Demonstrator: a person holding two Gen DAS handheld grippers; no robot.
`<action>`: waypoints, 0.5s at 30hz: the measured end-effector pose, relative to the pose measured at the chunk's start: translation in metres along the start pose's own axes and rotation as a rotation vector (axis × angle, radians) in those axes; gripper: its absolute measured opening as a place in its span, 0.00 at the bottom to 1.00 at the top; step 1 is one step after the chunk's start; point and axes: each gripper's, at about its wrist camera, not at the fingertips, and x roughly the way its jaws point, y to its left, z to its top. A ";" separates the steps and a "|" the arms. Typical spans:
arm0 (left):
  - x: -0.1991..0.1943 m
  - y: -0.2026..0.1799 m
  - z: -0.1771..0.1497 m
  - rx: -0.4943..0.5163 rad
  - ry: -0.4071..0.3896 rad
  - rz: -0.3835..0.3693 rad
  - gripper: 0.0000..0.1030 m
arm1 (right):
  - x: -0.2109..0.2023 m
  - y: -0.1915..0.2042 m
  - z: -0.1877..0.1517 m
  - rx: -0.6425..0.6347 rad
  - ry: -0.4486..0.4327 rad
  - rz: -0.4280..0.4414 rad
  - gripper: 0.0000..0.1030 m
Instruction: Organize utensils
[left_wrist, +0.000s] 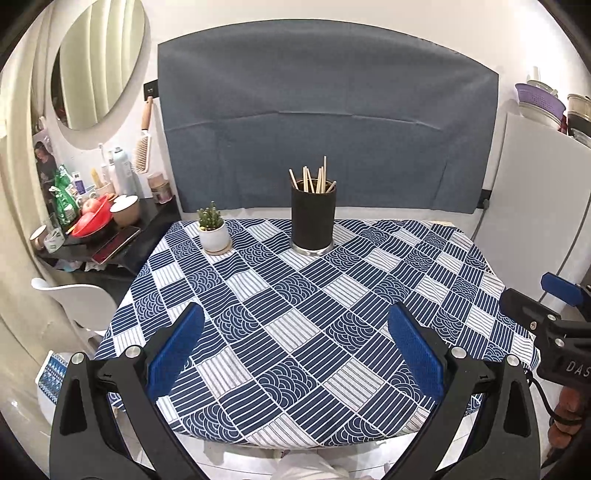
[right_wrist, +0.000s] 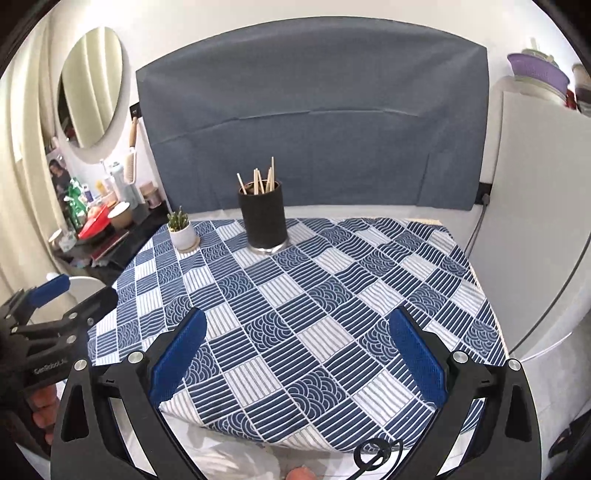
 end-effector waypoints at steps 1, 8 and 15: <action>-0.001 0.001 0.000 -0.008 0.010 0.007 0.94 | -0.001 0.000 0.000 0.002 0.000 0.000 0.92; 0.000 -0.001 0.002 -0.005 0.039 -0.003 0.94 | -0.005 -0.003 0.000 0.006 -0.006 -0.003 0.92; -0.003 -0.005 0.003 0.003 0.028 -0.018 0.94 | -0.007 -0.004 -0.001 0.010 0.010 0.003 0.92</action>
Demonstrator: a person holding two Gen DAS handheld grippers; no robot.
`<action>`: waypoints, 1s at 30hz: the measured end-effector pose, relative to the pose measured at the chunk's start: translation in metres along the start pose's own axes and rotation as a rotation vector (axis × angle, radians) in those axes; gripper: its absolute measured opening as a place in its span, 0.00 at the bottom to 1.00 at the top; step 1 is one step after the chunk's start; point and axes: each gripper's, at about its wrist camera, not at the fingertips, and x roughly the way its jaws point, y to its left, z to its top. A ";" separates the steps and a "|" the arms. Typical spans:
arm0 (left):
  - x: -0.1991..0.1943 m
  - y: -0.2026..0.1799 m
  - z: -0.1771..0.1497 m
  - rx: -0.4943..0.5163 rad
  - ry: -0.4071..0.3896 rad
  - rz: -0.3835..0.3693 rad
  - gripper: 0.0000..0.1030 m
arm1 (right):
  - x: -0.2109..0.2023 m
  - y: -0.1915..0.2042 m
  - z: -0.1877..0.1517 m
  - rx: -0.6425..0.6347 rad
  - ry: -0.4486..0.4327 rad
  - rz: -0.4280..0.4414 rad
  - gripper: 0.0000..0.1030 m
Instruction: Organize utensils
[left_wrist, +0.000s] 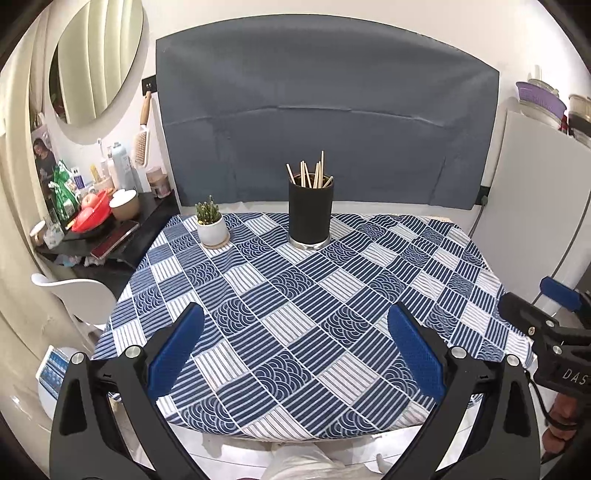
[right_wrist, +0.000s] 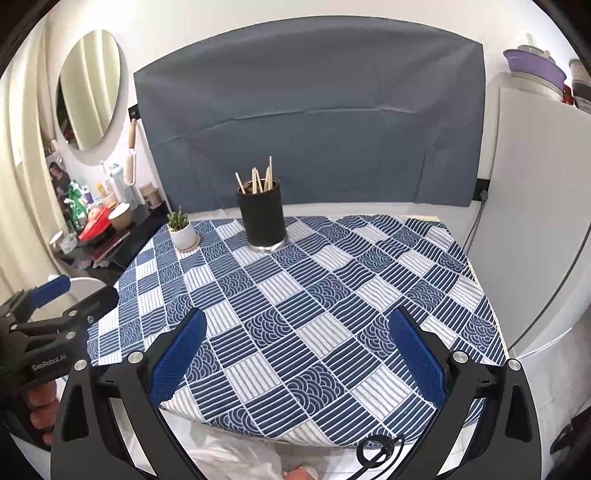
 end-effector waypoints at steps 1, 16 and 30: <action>0.000 -0.001 0.000 0.008 0.000 0.001 0.94 | -0.001 0.000 0.000 -0.002 0.001 -0.001 0.92; -0.007 -0.001 0.003 0.024 -0.033 0.015 0.94 | -0.007 0.006 0.001 -0.024 -0.020 -0.002 0.92; -0.009 0.001 0.002 0.025 -0.042 0.009 0.94 | -0.009 0.008 0.001 -0.030 -0.030 -0.006 0.92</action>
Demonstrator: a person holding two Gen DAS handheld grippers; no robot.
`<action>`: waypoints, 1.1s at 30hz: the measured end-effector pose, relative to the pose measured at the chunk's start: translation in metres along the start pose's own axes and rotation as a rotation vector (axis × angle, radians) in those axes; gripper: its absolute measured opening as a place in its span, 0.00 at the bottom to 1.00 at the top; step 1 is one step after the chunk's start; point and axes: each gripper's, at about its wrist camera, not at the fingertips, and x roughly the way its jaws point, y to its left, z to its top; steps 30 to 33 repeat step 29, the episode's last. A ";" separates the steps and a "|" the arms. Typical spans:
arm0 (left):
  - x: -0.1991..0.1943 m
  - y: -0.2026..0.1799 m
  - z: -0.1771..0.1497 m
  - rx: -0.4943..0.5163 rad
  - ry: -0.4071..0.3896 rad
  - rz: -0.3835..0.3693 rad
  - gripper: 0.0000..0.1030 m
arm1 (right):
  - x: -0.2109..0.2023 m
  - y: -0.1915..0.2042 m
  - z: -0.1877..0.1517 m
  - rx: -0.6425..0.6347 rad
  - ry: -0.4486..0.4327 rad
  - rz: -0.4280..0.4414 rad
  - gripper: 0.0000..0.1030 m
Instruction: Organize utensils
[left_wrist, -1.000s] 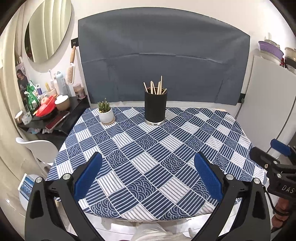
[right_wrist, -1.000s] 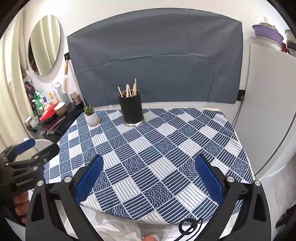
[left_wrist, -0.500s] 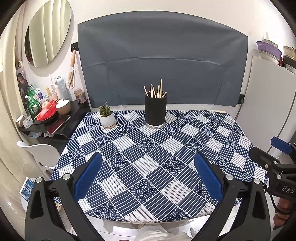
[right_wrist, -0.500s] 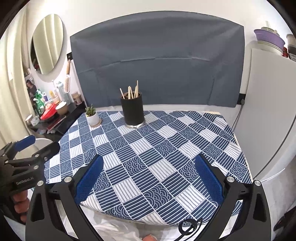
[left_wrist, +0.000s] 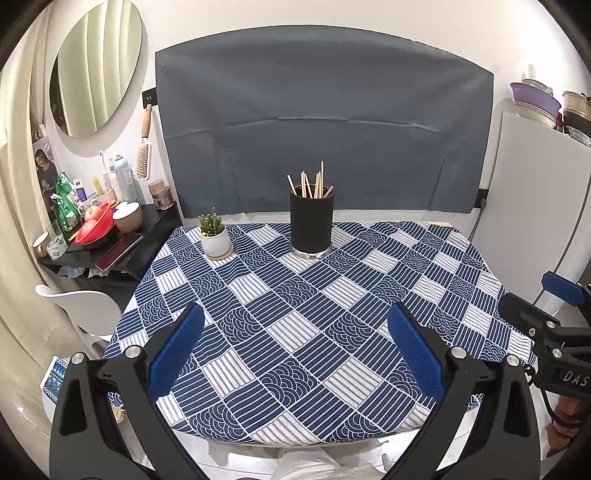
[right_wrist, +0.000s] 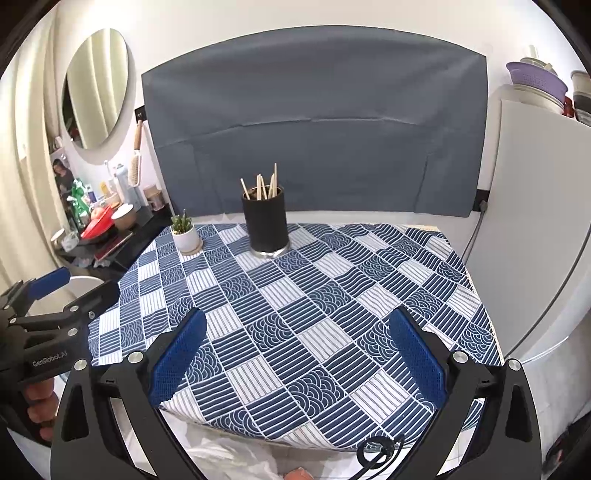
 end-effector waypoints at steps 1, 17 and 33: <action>0.000 0.000 0.000 -0.001 0.003 -0.003 0.94 | 0.000 0.000 0.000 0.001 -0.001 0.000 0.92; 0.001 0.002 -0.002 -0.013 0.005 0.003 0.94 | -0.001 0.001 -0.002 -0.011 0.001 0.010 0.92; 0.007 0.006 0.001 -0.028 0.012 0.001 0.94 | 0.004 0.000 0.001 -0.004 0.002 0.009 0.92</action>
